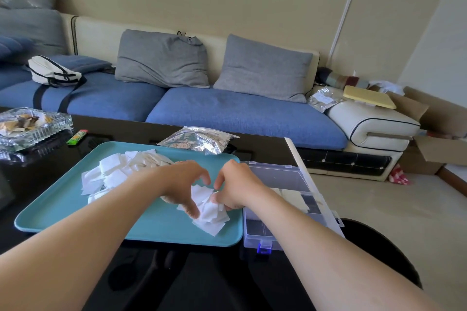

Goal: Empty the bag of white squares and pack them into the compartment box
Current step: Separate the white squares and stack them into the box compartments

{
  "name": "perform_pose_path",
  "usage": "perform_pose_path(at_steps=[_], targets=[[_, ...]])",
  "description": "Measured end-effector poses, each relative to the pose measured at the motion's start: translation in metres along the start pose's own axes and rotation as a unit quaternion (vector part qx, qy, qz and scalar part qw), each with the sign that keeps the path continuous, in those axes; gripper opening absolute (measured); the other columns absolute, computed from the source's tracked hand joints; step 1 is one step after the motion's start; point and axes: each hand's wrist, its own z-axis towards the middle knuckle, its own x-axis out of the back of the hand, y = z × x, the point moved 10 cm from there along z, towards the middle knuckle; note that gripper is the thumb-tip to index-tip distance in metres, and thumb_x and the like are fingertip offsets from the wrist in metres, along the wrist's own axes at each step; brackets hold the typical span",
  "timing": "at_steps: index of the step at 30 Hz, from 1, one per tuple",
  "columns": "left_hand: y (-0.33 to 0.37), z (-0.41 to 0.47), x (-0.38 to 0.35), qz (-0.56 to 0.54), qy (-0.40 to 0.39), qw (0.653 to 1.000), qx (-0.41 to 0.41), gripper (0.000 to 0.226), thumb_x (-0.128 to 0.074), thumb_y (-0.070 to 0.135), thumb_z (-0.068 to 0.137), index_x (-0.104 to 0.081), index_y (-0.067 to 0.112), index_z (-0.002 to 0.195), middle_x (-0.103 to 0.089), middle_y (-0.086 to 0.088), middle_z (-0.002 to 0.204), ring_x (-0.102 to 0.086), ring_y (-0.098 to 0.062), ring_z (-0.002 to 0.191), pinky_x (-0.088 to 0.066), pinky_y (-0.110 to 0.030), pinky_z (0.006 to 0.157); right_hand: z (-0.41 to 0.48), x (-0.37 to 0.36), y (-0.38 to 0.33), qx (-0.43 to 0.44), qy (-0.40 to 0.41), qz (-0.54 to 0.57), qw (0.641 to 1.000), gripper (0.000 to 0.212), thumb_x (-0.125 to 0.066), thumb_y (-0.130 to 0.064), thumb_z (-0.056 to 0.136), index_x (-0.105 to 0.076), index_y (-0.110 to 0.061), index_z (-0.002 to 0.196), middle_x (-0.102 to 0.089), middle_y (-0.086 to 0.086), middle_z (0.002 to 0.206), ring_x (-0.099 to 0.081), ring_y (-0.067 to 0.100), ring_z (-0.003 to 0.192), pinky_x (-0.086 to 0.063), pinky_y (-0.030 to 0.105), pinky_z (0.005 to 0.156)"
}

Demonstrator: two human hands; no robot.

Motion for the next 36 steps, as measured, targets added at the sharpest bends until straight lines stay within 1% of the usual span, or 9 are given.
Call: perform_pose_path(at_steps=[3,11,17,21,23,25,30,33,36], targets=[[-0.001,0.001,-0.006,0.031,-0.009,0.999,0.005,0.071,-0.087,0.04,0.081,-0.049,0.041,0.141,-0.042,0.01,0.128,-0.044,-0.014,0.114,-0.043,-0.035,0.101,-0.002,0.004,0.001,0.032,-0.009,-0.005,0.999,0.014,-0.078,-0.015,0.091,-0.078,-0.012,0.105,-0.064,-0.001,0.068,-0.073,0.022,0.072,-0.063,0.034,0.071],[-0.005,0.007,-0.009,0.042,-0.007,0.999,0.014,0.064,-0.088,0.039,0.08,-0.05,0.033,0.131,-0.05,0.012,0.123,-0.048,-0.015,0.107,-0.048,-0.037,0.097,0.003,0.007,0.006,0.057,-0.005,-0.006,0.998,0.029,-0.063,-0.004,0.092,-0.076,-0.022,0.11,-0.066,0.008,0.102,-0.07,0.023,0.087,-0.057,0.032,0.067],[-0.011,0.007,-0.005,0.044,0.001,0.999,0.017,0.058,-0.085,0.046,0.081,-0.052,0.032,0.127,-0.049,0.01,0.129,-0.044,-0.015,0.115,-0.046,-0.043,0.105,0.0,0.012,0.006,0.07,0.008,-0.008,0.997,0.038,-0.056,-0.002,0.093,-0.075,-0.018,0.122,-0.057,0.007,0.118,-0.058,0.022,0.112,-0.05,0.032,0.08],[-0.016,0.004,0.007,0.013,0.041,0.999,0.024,0.03,-0.08,0.049,0.085,-0.054,0.043,0.098,-0.054,0.008,0.128,-0.051,-0.019,0.118,-0.047,-0.045,0.103,0.002,0.02,0.0,0.089,0.053,0.001,0.995,0.033,-0.053,-0.007,0.096,-0.077,-0.015,0.118,-0.067,0.003,0.114,-0.055,0.024,0.123,-0.052,0.039,0.098],[-0.017,0.002,0.012,-0.006,0.065,0.997,0.029,0.037,-0.079,0.049,0.087,-0.06,0.038,0.117,-0.053,0.008,0.128,-0.05,-0.02,0.119,-0.046,-0.04,0.101,0.005,0.021,0.0,0.094,0.064,0.003,0.994,0.028,-0.057,-0.009,0.099,-0.079,-0.016,0.115,-0.073,0.005,0.115,-0.057,0.026,0.12,-0.053,0.04,0.098],[-0.019,0.001,0.019,-0.034,0.092,0.994,0.04,0.047,-0.081,0.049,0.085,-0.062,0.029,0.123,-0.051,0.008,0.123,-0.052,-0.018,0.109,-0.048,-0.034,0.09,0.006,0.022,-0.001,0.102,0.071,0.005,0.992,0.023,-0.062,-0.013,0.1,-0.08,-0.016,0.113,-0.074,0.005,0.11,-0.058,0.027,0.113,-0.052,0.038,0.094],[-0.021,0.0,0.028,-0.193,0.119,0.973,0.038,0.025,-0.084,0.032,0.086,-0.061,0.021,0.091,-0.06,0.0,0.102,-0.07,-0.018,0.055,-0.052,-0.025,0.054,0.003,0.031,0.001,0.091,0.077,0.06,0.991,0.018,-0.067,-0.02,0.098,-0.084,-0.018,0.103,-0.076,0.0,0.093,-0.066,0.016,0.089,-0.051,0.031,0.077],[-0.021,0.0,0.034,-0.228,0.143,0.963,0.029,0.026,-0.084,0.025,0.084,-0.061,0.019,0.094,-0.065,-0.005,0.098,-0.071,-0.03,0.065,-0.057,-0.033,0.058,0.0,0.03,0.002,0.087,0.065,0.064,0.992,0.02,-0.063,-0.015,0.099,-0.083,-0.017,0.1,-0.07,-0.005,0.081,-0.067,0.014,0.073,-0.053,0.03,0.07],[-0.025,0.0,0.033,-0.3,0.144,0.942,0.031,0.026,-0.085,0.019,0.082,-0.065,0.021,0.1,-0.065,-0.011,0.108,-0.072,-0.041,0.09,-0.063,-0.041,0.062,-0.002,0.034,0.002,0.086,0.077,0.058,0.992,0.028,-0.057,-0.008,0.099,-0.082,-0.019,0.105,-0.066,-0.007,0.087,-0.066,0.018,0.084,-0.05,0.029,0.074]])
